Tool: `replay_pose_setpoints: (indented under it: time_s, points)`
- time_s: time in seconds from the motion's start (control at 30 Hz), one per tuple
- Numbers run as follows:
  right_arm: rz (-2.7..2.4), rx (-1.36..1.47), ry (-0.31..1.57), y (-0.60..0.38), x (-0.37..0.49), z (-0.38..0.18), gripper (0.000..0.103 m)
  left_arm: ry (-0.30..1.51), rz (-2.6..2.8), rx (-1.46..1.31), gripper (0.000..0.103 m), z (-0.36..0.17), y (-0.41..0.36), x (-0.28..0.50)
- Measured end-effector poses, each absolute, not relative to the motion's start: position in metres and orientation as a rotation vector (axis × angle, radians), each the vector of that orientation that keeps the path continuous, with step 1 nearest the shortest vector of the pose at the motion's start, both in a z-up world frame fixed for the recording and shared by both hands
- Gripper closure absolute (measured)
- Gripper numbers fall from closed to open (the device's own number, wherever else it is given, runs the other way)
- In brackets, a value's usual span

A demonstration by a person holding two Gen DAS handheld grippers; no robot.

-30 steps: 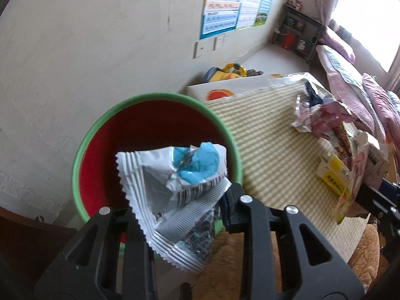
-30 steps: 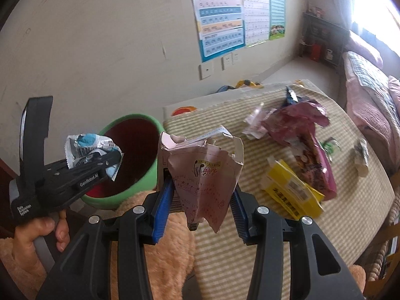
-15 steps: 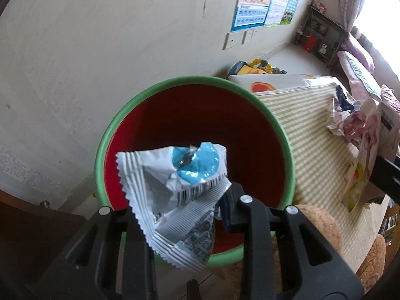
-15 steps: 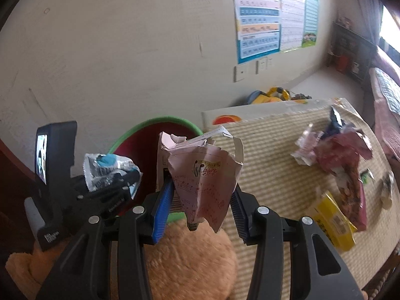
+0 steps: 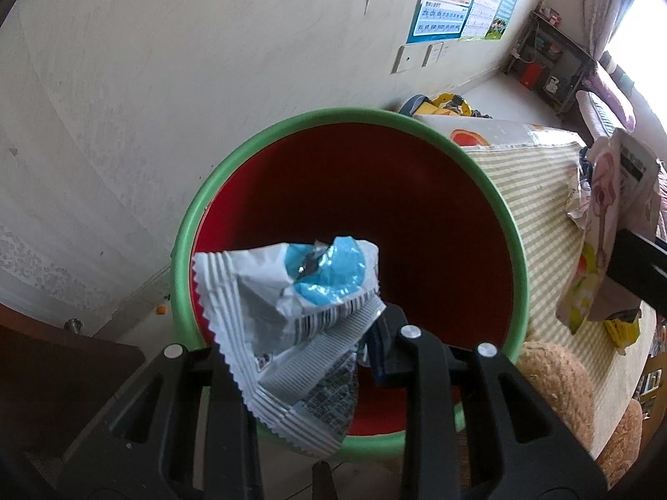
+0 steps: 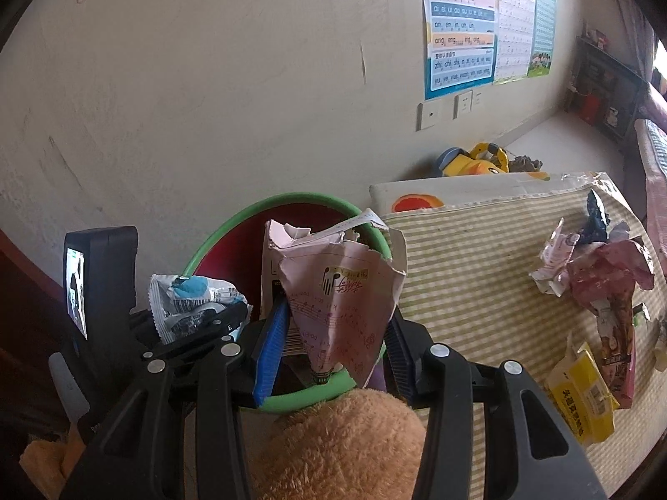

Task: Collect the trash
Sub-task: 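Open the left gripper over the bin while the right gripper releases the pink bag into it, then grasp the long pink snack bag with the left gripper while the right approaches the yellow box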

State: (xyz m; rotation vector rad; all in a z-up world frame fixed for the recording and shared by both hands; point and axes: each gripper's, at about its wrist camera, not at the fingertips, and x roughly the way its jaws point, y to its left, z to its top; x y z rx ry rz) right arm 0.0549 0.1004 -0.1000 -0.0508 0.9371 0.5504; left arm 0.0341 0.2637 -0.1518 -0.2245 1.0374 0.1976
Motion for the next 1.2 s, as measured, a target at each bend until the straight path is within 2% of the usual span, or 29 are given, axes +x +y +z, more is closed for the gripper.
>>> replay_pose_setpoints:
  time_s: [0.1, 0.2, 0.23, 0.27, 0.3, 0.37, 0.53, 0.7, 0.93, 1.07, 1.17, 1.2]
  points:
    - [0.558, -0.057, 0.942, 0.104, 0.057, -0.103, 0.057, 1.05, 0.199, -0.235, 0.075, -0.157, 0.267, 0.035]
    - [0.567, -0.048, 0.936, 0.105, 0.058, -0.103, 0.054, 1.054, 0.198, -0.244, 0.065, -0.159, 0.271, 0.034]
    - [0.577, -0.04, 0.938, 0.106, 0.059, -0.103, 0.052, 1.052, 0.201, -0.244, 0.052, -0.159, 0.27, 0.034]
    - [0.582, -0.034, 0.939, 0.106, 0.06, -0.102, 0.044, 1.047, 0.208, -0.245, 0.038, -0.158, 0.271, 0.033]
    - [0.584, -0.027, 0.937, 0.106, 0.06, -0.102, 0.034, 1.036, 0.212, -0.249, 0.036, -0.157, 0.272, 0.032]
    - [0.587, -0.012, 0.926, 0.104, 0.059, -0.1, 0.03, 1.033, 0.213, -0.258, 0.032, -0.156, 0.272, 0.032]
    - [0.547, -0.037, 0.929, 0.083, 0.058, -0.102, 0.027, 1.034, 0.203, -0.252, 0.03, -0.153, 0.267, 0.032]
    - [0.341, -0.082, 0.958, 0.006, 0.066, -0.122, 0.025, 1.028, 0.193, -0.241, 0.03, -0.147, 0.261, 0.032]
    - [0.103, -0.108, 1.145, -0.108, 0.087, -0.174, 0.024, 1.015, 0.158, -0.199, 0.03, -0.135, 0.239, 0.031]
    - [0.112, -0.14, 1.21, -0.127, 0.09, -0.199, 0.024, 1.002, 0.126, -0.175, 0.03, -0.124, 0.223, 0.031]
    - [0.153, -0.12, 1.215, -0.129, 0.087, -0.207, 0.037, 0.995, 0.11, -0.148, 0.03, -0.116, 0.21, 0.03]
    - [0.16, -0.115, 1.203, -0.128, 0.084, -0.206, 0.045, 0.992, 0.102, -0.14, 0.03, -0.112, 0.205, 0.029]
